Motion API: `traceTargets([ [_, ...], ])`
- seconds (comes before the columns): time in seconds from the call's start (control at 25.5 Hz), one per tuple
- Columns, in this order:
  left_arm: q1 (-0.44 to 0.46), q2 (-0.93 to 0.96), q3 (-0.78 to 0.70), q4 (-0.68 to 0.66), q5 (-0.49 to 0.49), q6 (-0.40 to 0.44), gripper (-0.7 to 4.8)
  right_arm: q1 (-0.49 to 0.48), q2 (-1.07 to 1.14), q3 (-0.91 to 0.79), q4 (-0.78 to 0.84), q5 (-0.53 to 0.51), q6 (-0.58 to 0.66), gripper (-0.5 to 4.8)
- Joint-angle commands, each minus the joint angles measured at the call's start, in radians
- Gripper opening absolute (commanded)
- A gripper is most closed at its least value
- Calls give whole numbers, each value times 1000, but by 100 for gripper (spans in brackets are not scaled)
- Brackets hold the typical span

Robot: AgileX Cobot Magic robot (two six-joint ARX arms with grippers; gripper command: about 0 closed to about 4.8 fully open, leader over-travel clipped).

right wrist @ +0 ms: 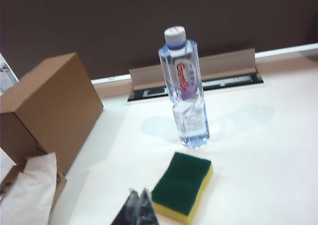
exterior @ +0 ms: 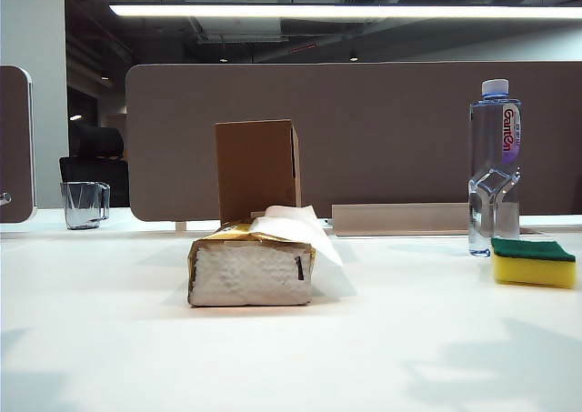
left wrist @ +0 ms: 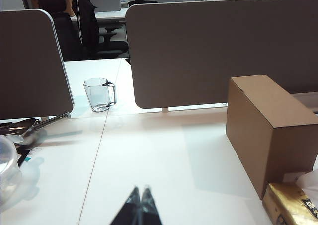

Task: Move the sponge from left to right to wipe the table, avoiding obstacles on the table, and finally reaching the bottle of mineral water.

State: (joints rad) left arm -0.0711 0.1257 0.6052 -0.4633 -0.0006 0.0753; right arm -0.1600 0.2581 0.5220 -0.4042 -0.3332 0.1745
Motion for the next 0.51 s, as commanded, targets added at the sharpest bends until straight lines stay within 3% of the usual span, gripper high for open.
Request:
traceTargets([
  [0.04,0,-87,-58,8,5,-9,-6,0,-10,-8,1,2,0,-9],
  [0.31,0,-123,-116,11,8,-32,-6,2,-75,-105,8,2,1,-9],
  [0.51,0,-123,-241,169,8,-90,-6,1,-196,-246,23,21,10,-9],
])
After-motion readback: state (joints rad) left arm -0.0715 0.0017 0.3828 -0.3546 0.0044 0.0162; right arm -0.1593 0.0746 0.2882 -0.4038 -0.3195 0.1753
